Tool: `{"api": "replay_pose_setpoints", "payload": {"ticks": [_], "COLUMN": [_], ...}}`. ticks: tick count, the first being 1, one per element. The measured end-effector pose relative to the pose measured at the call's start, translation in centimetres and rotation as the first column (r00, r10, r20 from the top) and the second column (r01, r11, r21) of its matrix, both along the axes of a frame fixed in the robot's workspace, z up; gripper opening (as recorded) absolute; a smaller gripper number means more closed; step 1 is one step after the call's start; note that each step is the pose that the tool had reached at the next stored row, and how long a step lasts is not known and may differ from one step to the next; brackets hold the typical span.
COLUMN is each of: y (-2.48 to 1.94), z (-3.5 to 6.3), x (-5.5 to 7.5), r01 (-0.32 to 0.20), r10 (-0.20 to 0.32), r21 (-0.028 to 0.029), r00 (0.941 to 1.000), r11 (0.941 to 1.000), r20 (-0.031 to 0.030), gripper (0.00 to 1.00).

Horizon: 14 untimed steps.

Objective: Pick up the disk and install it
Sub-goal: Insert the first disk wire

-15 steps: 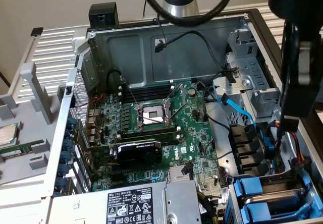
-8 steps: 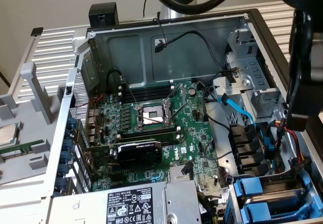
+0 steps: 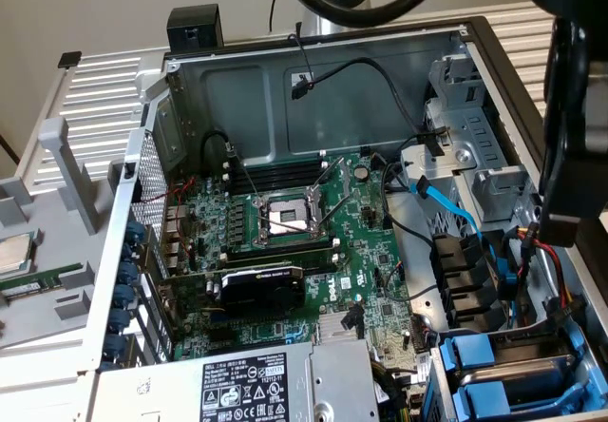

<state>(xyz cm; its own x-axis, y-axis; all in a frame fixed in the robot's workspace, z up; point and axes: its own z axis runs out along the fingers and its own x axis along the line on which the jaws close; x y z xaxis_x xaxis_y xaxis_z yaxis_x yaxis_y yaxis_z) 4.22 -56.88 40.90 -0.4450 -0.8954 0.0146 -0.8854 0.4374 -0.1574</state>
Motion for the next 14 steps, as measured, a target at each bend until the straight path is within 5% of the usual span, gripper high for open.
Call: {"api": "replay_pose_setpoints", "payload": {"ticks": [7,11,14], "y": [0.00,-0.06,-0.26], "z": [0.00,0.00,0.00], "x": [0.00,-0.68,-0.96], "r01": [0.000,0.000,-0.012], "r10": [0.000,0.000,0.012], "r21": [0.0001,0.0005,0.0067], "r00": [1.0000,0.9999,0.9998], "r11": [1.0000,1.0000,0.9999], "r20": [0.0000,0.0124,0.0131], "gripper": [0.43,0.43,0.43]}}
